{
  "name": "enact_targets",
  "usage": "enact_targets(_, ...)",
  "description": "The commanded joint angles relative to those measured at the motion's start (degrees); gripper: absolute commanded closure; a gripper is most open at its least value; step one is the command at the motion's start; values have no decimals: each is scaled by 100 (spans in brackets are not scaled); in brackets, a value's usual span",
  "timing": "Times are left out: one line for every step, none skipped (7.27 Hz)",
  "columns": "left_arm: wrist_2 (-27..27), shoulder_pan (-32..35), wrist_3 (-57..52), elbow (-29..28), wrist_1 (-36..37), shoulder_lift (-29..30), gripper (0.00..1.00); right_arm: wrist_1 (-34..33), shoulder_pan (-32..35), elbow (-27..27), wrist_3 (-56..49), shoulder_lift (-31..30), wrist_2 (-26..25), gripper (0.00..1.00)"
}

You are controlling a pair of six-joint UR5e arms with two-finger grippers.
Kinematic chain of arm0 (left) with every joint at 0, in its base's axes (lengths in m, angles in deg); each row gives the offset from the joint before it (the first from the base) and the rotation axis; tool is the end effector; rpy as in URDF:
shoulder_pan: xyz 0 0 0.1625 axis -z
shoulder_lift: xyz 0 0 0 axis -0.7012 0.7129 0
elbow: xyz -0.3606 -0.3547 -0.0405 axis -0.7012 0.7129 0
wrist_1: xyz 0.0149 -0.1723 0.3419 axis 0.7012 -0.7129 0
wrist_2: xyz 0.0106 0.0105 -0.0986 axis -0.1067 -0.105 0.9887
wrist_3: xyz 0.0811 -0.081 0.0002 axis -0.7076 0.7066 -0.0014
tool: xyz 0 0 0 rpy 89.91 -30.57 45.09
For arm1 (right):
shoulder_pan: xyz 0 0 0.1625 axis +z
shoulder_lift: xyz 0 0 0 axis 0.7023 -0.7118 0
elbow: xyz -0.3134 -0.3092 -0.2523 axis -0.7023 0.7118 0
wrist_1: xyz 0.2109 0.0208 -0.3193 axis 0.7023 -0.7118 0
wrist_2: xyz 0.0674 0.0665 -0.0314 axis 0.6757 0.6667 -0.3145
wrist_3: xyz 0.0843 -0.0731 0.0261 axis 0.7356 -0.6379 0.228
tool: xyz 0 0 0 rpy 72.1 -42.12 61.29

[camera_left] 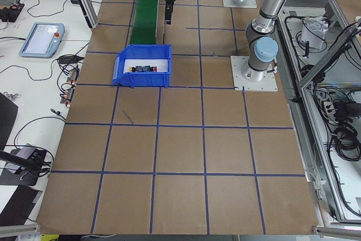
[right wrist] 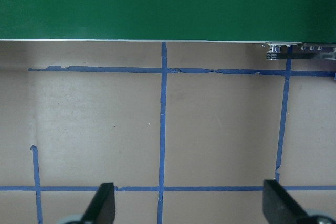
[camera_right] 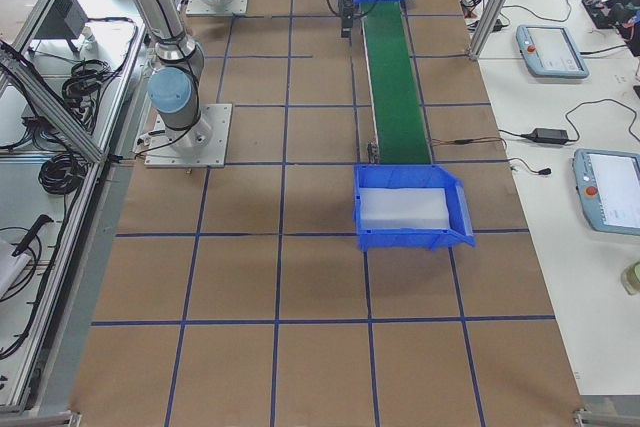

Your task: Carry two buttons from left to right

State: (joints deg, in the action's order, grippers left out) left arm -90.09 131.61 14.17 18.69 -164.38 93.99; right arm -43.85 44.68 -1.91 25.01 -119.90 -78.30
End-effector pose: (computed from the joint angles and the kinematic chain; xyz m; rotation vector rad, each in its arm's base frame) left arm -0.1108 -0.4617 0.5279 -0.1335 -3.1334 0.0433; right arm 0.1233 -0.4602 0.5601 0.0514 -3.1028 0.0030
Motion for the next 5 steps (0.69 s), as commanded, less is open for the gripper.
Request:
enact_targets(-17,-7,-2,13,4,6,0,0,0,0,-3,0,0,0)
enact_targets(-8,-16,-2,22,48,6,0,0,0,0,-3,0,0,0)
enact_targets(1,-33,-2,-4,48,6,0,0,0,0,-3,0,0,0)
enact_targets(-8,-25,-2,13,48,-2,0,0,0,0,-3,0,9,0)
enact_targets(-8,-16,-2,-31,40,-11,0,0,0,0,-12,0,9,0)
